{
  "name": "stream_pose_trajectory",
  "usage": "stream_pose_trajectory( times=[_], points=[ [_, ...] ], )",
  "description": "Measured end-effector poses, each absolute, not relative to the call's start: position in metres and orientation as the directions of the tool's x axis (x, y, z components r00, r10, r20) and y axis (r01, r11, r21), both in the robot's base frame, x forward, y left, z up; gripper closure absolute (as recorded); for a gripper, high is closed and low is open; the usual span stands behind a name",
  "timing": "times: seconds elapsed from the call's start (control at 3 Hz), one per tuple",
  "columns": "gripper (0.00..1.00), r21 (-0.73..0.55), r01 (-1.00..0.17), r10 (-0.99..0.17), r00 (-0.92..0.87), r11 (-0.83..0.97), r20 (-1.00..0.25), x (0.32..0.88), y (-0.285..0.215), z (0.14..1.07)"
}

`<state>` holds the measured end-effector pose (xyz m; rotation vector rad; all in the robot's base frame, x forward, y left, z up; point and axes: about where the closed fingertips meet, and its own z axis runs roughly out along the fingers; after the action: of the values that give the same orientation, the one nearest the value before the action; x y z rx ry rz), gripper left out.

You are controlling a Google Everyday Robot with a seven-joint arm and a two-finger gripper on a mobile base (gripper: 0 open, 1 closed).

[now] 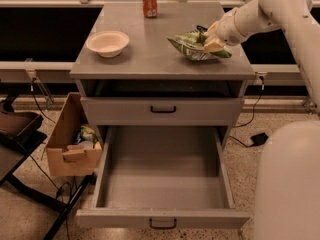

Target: Place green jalapeno chip bag into middle drawer

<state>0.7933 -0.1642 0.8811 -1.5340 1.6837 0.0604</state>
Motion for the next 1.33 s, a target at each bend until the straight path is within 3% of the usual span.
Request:
stream_pose_trajectory(
  times=[0.33,1.0,1.33],
  points=[
    [1.0,-0.479,-0.842,-0.801,0.098,0.25,-0.59,0.794,-0.164,0.881],
    [1.0,-0.626,-0.722,-0.845,0.107,0.296,-0.523,0.755,-0.199,0.987],
    [1.0,-0.668,-0.617,-0.831,0.038,0.417,-0.554,0.661,-0.227,1.066]
  ],
)
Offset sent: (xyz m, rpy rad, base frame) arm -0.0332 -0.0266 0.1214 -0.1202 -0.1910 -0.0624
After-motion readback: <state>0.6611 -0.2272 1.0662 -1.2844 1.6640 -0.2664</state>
